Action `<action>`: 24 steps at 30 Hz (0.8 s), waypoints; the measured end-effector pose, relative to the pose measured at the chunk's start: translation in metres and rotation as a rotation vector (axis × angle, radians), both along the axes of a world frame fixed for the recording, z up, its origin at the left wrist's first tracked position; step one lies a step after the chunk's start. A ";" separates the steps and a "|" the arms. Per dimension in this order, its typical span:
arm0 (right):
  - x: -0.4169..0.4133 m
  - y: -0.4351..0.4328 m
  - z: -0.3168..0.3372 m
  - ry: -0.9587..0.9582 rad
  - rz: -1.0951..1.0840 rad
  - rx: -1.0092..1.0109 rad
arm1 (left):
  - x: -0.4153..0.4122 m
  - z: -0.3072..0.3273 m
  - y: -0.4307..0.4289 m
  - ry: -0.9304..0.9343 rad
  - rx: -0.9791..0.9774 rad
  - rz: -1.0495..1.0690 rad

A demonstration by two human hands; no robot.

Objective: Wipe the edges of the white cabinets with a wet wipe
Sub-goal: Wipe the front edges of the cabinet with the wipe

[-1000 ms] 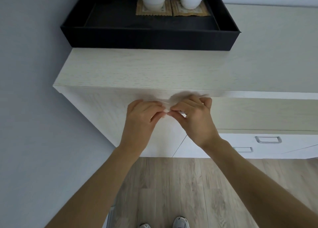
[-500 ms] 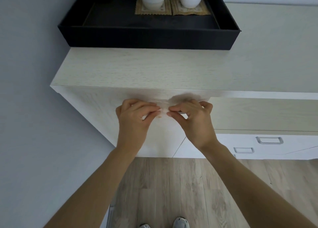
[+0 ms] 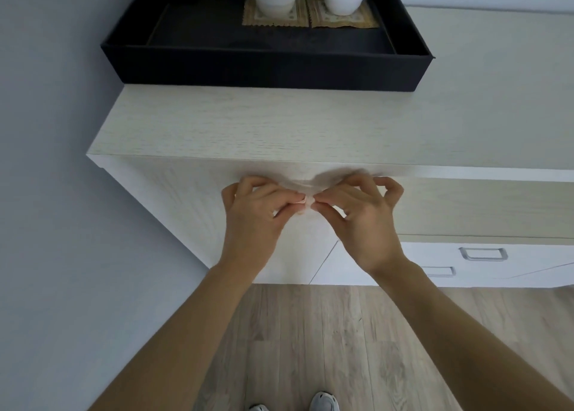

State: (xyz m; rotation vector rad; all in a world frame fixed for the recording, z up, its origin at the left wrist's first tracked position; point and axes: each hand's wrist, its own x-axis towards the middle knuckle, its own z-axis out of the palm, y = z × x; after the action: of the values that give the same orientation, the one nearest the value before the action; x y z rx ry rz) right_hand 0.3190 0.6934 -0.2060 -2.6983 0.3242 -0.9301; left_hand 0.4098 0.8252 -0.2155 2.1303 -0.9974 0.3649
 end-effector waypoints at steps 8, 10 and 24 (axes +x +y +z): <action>0.014 0.015 -0.006 -0.005 0.015 0.076 | 0.013 -0.003 0.014 -0.073 0.038 0.012; 0.003 0.003 -0.007 -0.017 -0.001 0.034 | 0.005 -0.004 0.001 -0.059 0.032 0.008; 0.018 0.021 -0.012 -0.030 -0.022 0.134 | 0.020 -0.006 0.022 -0.318 0.098 -0.023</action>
State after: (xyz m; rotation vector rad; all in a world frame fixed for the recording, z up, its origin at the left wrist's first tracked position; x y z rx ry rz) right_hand 0.3374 0.7140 -0.2175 -2.5615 0.3965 -0.9203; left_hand 0.4295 0.8472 -0.2219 2.1890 -1.2388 0.6715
